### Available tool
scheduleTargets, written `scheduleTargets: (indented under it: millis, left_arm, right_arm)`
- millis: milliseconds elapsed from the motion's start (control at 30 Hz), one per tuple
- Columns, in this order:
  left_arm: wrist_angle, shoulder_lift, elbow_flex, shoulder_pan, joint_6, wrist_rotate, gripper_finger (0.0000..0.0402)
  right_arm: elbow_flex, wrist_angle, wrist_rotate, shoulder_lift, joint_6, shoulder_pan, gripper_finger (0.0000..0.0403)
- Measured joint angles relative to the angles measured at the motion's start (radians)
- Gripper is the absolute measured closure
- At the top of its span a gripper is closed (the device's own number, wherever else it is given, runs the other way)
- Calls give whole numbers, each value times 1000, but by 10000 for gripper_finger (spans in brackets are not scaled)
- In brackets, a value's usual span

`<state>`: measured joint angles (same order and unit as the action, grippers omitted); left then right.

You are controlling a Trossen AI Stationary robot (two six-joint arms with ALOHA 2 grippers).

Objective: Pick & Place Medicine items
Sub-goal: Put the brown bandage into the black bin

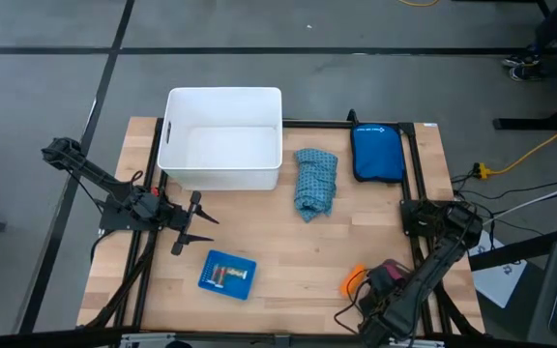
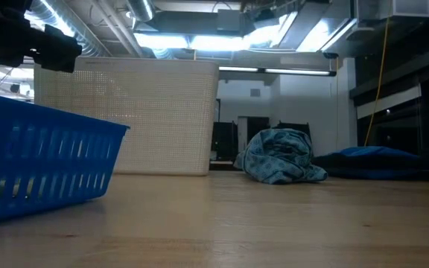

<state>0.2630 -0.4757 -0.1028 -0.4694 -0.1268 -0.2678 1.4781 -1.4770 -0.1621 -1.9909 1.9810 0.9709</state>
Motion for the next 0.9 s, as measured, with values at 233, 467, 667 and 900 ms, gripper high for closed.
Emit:
scheduleTargets:
  millis: [233, 467, 667, 900]
  left_arm:
    - [-1, 0, 0, 0, 4, 0, 176]
    - [-6, 0, 0, 0, 19, 0, 176]
    - [-14, 0, 0, 0, 31, -1, 176]
    - [-13, 0, 0, 0, 35, -1, 176]
  right_arm:
    - [-13, 3, 8, 2, -63, -30, 241]
    - [-13, -13, -41, 2, -105, -53, 139]
    - [-13, -28, -107, 14, -104, -54, 109]
    - [68, -89, 3, 83, 7, -54, 118]
